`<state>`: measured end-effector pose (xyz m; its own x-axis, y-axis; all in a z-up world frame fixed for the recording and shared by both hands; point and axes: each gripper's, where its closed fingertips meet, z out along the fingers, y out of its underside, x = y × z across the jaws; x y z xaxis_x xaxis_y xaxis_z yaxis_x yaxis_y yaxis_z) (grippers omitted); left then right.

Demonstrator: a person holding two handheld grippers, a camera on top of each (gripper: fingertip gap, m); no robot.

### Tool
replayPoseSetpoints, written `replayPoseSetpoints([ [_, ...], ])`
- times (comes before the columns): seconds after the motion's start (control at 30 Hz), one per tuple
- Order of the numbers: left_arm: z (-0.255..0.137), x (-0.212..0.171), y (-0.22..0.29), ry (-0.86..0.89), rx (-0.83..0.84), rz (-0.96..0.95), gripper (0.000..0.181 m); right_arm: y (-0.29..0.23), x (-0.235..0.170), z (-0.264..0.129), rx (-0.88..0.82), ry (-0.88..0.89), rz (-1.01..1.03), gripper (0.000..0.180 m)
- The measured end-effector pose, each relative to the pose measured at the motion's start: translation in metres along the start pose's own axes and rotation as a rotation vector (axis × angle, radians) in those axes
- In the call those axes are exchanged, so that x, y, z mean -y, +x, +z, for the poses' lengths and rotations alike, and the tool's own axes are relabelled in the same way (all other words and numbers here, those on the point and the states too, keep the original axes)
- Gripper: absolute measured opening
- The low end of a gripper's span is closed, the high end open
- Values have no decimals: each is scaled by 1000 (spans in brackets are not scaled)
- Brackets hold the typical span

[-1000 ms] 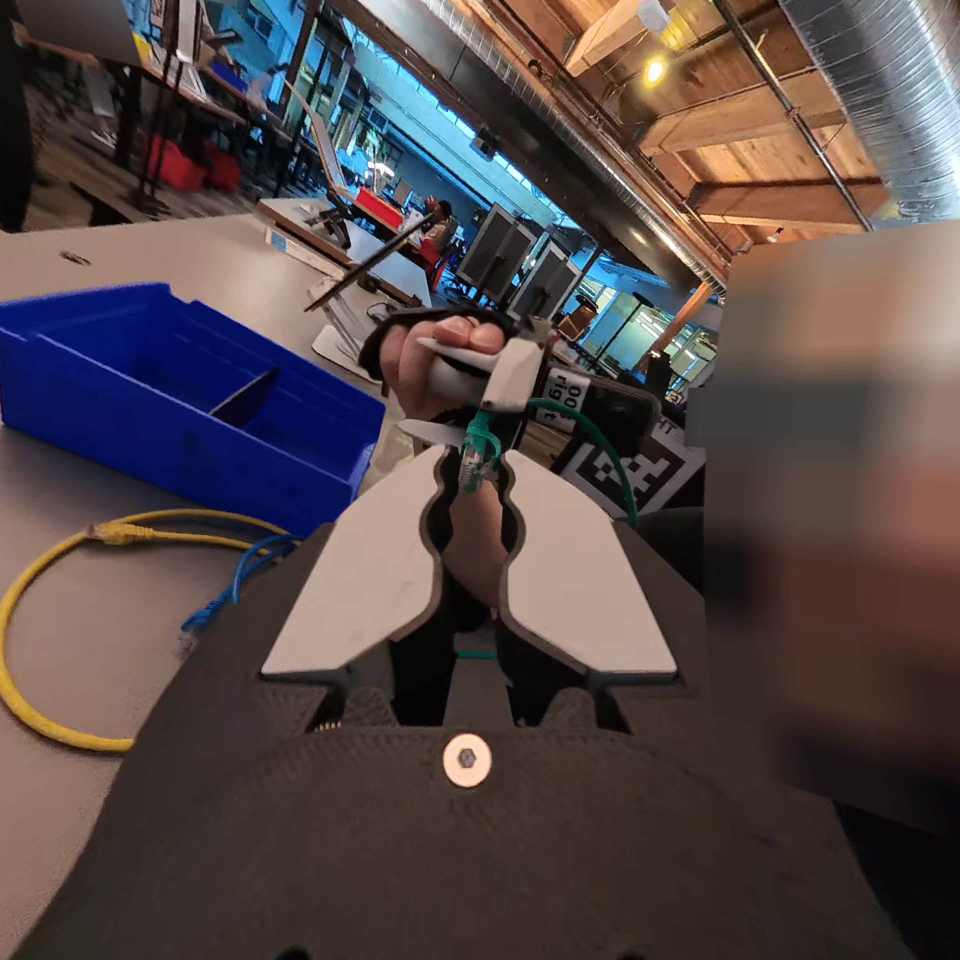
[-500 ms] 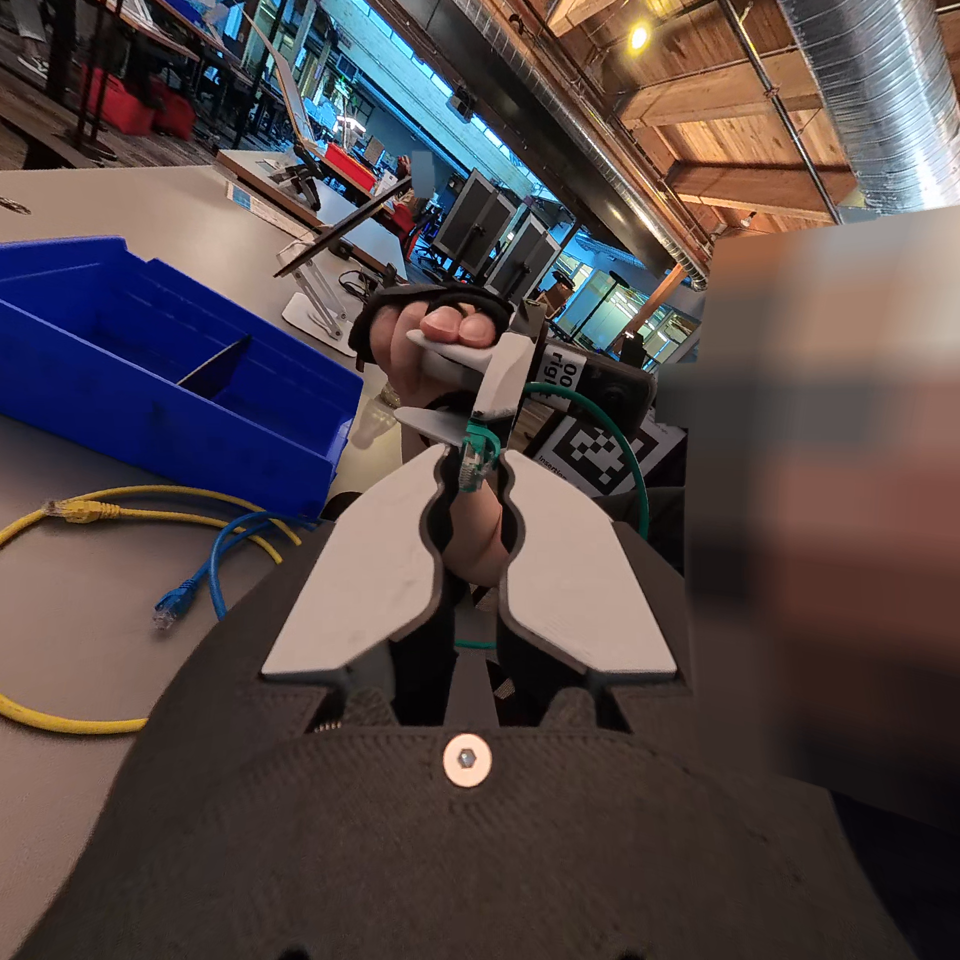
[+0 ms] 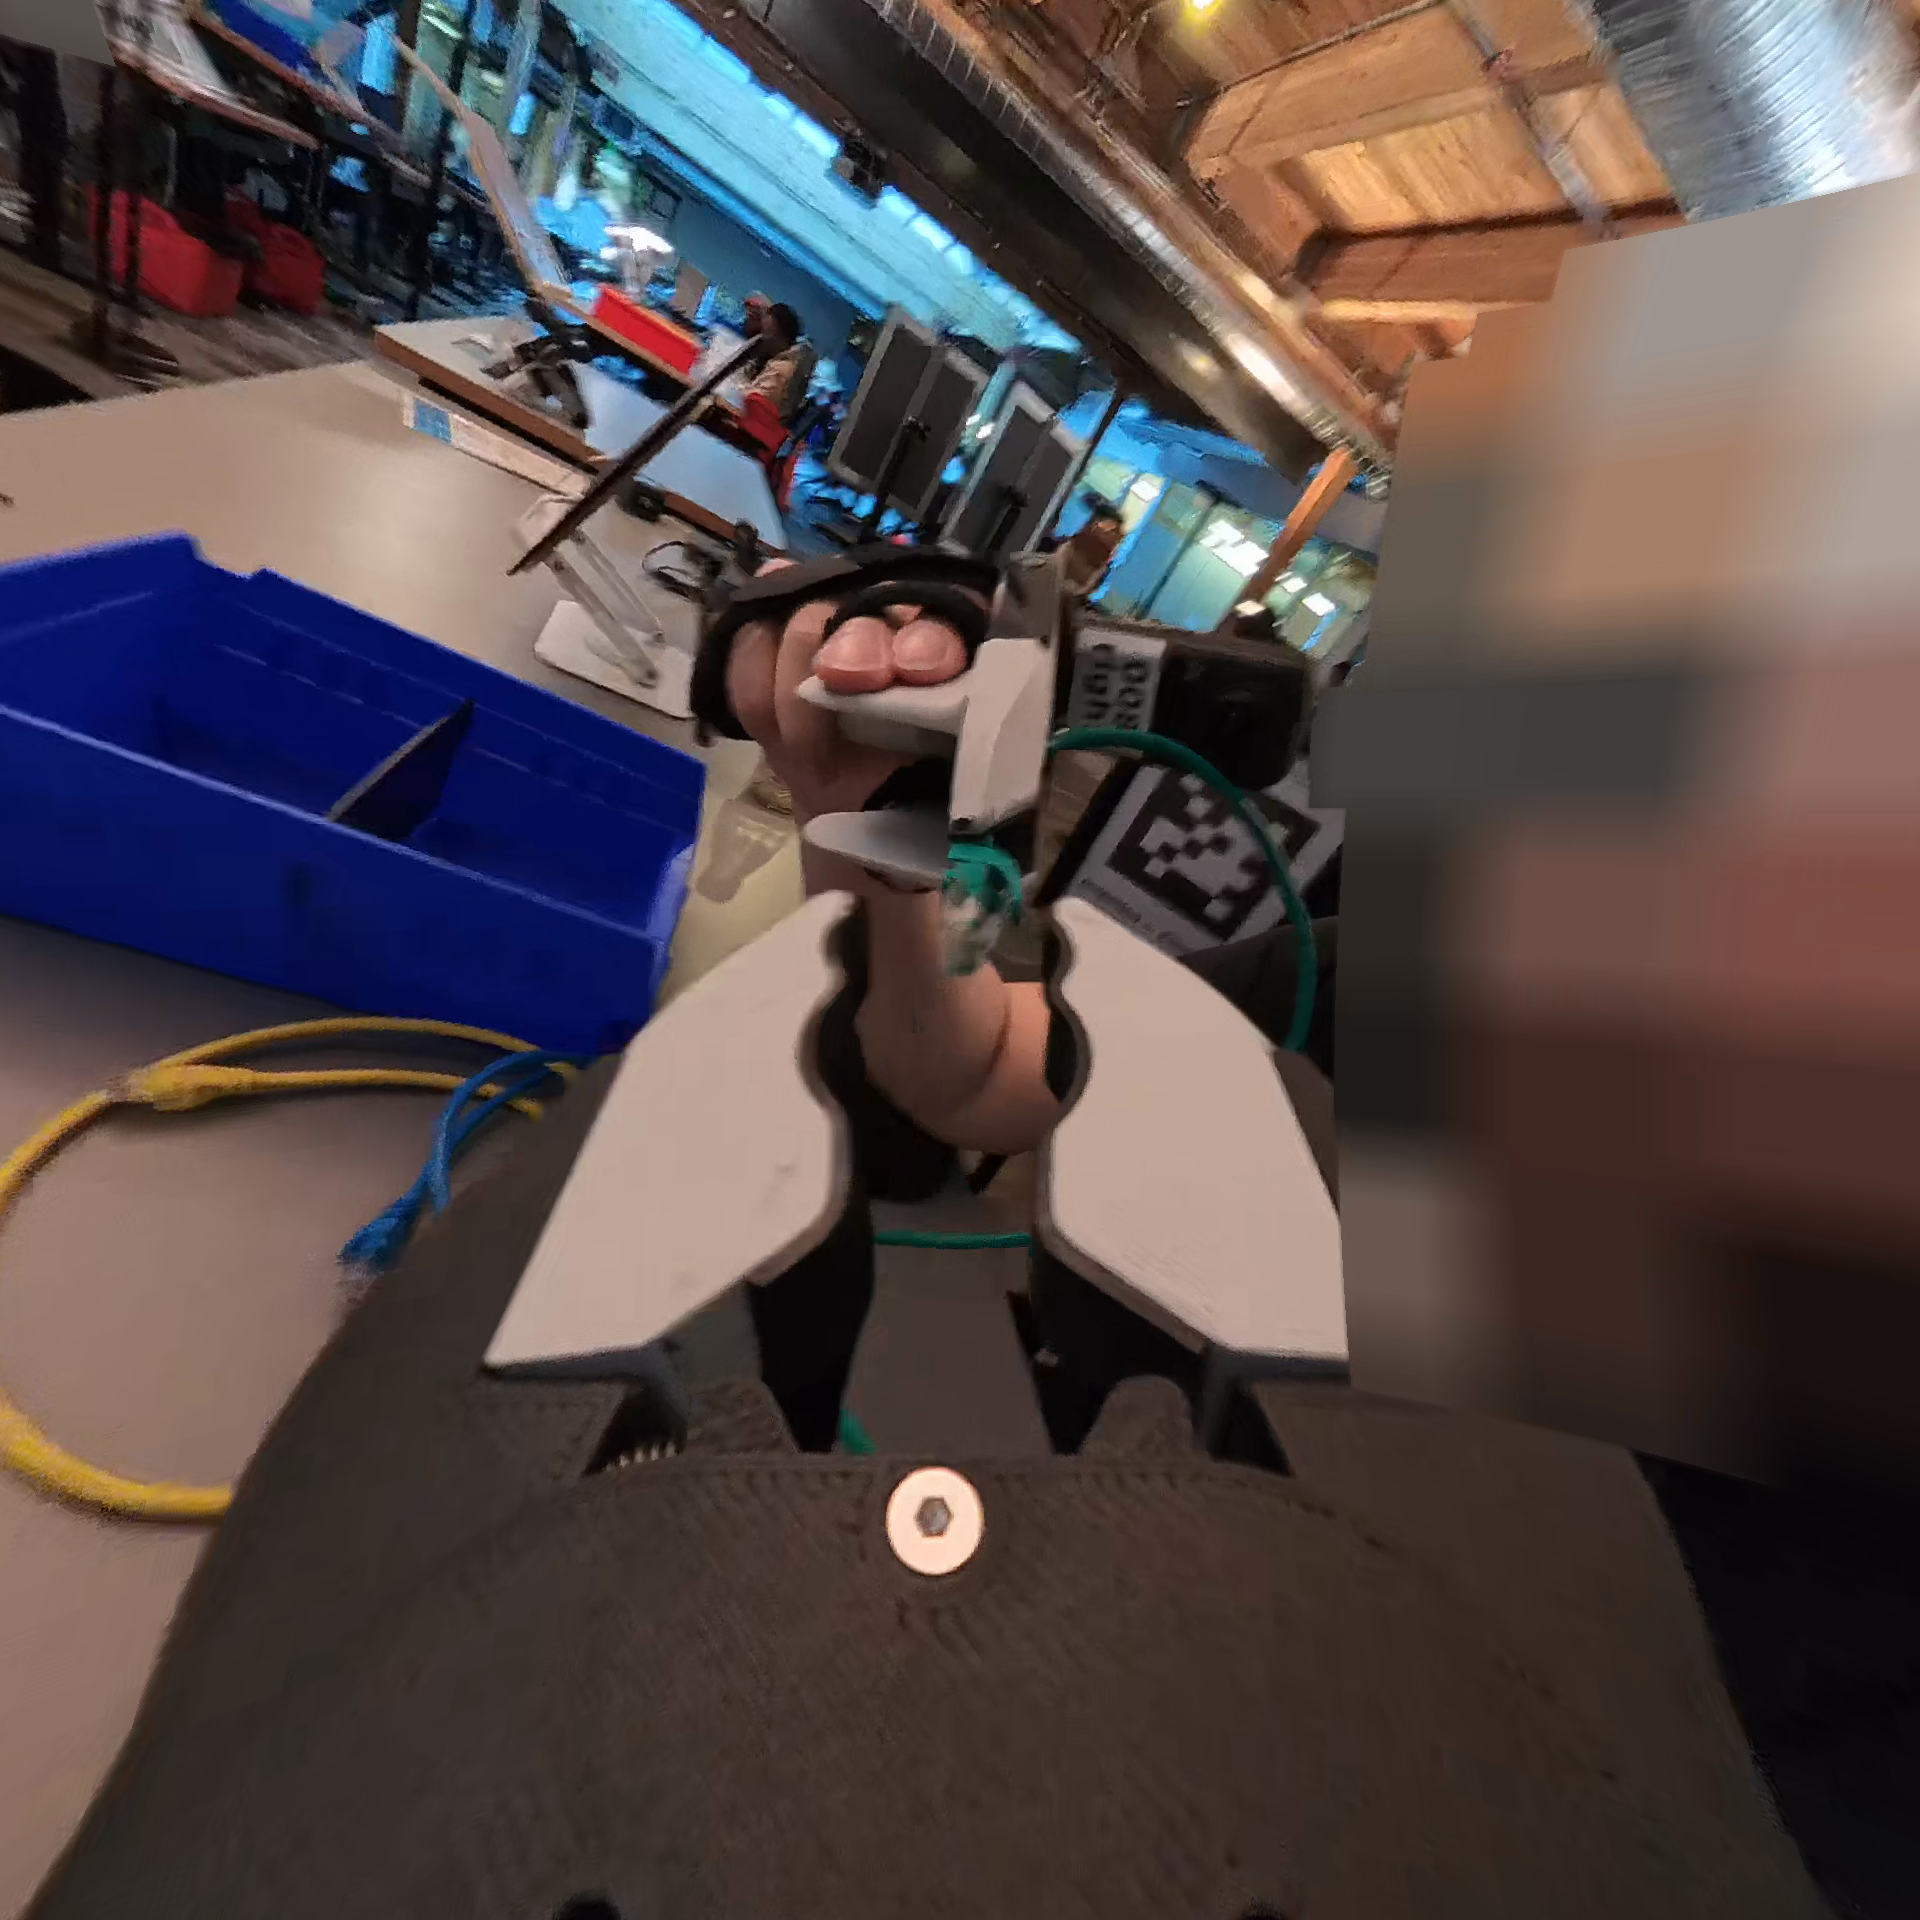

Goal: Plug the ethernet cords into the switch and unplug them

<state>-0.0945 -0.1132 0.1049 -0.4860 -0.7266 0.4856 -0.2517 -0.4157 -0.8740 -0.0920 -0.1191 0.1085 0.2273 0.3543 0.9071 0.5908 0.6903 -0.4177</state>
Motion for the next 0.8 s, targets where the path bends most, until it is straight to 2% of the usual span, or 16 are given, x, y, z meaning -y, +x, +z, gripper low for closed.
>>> replayPoseSetpoints([
  [0.03,-3,-1,-3,-24,50,48,43,2,3,-3,-8,13,6,11],
  [0.17,-25,-24,-29,-225,367,381,57,15,11,-23,-32,34,35,11],
  [0.23,-25,-47,-40,-329,452,496,77,23,12,-37,-46,41,64,11],
  [0.37,-14,-130,-63,-584,420,521,84,41,13,-66,-106,80,111,11],
  [0.5,-21,-197,-96,-904,428,488,103,51,19,-90,-138,139,165,11],
  [0.57,-26,-212,-108,-1026,421,484,104,54,19,-98,-152,145,179,11],
  [0.67,-22,-224,-115,-1121,370,485,109,58,17,-105,-174,144,187,11],
  [0.8,-22,-240,-122,-1246,322,490,103,61,14,-109,-188,145,198,11],
])
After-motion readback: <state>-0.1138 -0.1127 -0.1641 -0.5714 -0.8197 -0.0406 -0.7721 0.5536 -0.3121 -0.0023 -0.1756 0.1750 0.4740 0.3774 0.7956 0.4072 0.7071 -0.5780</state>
